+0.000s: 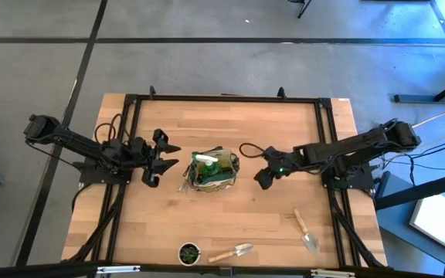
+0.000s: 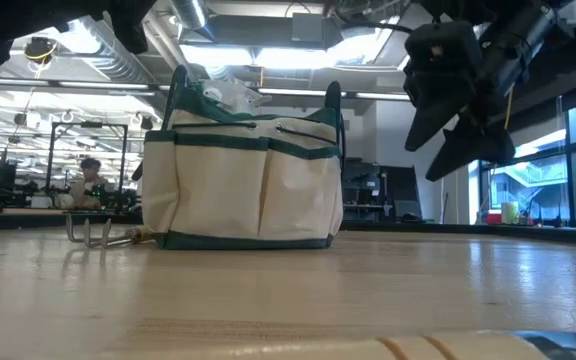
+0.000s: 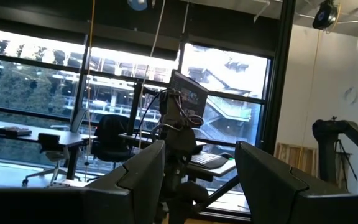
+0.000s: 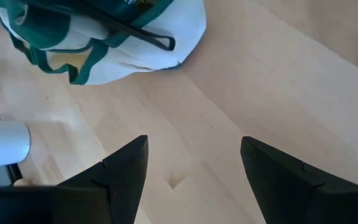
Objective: Pick & Place Garden tools in Gardening bag
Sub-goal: Adjust the green gardening bag
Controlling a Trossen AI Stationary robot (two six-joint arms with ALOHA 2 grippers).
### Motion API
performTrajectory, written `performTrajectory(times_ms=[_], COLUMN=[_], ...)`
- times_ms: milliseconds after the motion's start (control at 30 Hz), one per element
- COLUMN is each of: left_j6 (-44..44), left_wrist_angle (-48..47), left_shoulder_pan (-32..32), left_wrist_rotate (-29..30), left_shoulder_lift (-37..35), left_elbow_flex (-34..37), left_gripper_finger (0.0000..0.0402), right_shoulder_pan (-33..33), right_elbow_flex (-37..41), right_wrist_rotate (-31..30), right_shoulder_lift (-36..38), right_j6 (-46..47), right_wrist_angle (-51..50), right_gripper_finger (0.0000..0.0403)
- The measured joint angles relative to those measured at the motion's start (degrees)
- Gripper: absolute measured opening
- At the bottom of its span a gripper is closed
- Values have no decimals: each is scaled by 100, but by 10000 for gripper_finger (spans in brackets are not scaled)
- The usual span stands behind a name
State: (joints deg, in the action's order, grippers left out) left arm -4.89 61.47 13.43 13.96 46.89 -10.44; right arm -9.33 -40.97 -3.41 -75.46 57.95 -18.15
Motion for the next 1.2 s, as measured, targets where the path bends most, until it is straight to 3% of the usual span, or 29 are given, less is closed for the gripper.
performTrajectory(times_ms=[167,267,333,533,700,867,1000,1200], left_j6=[9,18,101,56,-318,-960,-1316,-1666], left_wrist_angle=[-35,-472,-879,-1613,-1828,-2737,-3305,-4066], left_shoulder_pan=[-2,-5,-71,-420,-519,-759,-1069,-1689], left_wrist_rotate=[58,632,926,1066,2333,3385,3204,2119], left_shoulder_lift=[0,-2,-2,0,-17,-17,-11,-8], left_elbow_flex=[0,-2,-2,-2,77,107,107,109], left_gripper_finger=[191,191,191,191,191,191,191,191], right_shoulder_pan=[-55,-54,-91,-478,-792,-994,-1029,-1027], right_elbow_flex=[0,0,0,2,2,2,2,2], right_wrist_rotate=[-481,-795,-795,-699,-701,-849,-864,-863], right_shoulder_lift=[0,0,-40,-300,-642,-1124,-1506,-1915], right_j6=[-92,25,58,-13,-48,-181,-181,-137], right_wrist_angle=[49,64,198,766,1249,1912,2402,2992], right_gripper_finger=[259,259,259,259,259,259,259,259])
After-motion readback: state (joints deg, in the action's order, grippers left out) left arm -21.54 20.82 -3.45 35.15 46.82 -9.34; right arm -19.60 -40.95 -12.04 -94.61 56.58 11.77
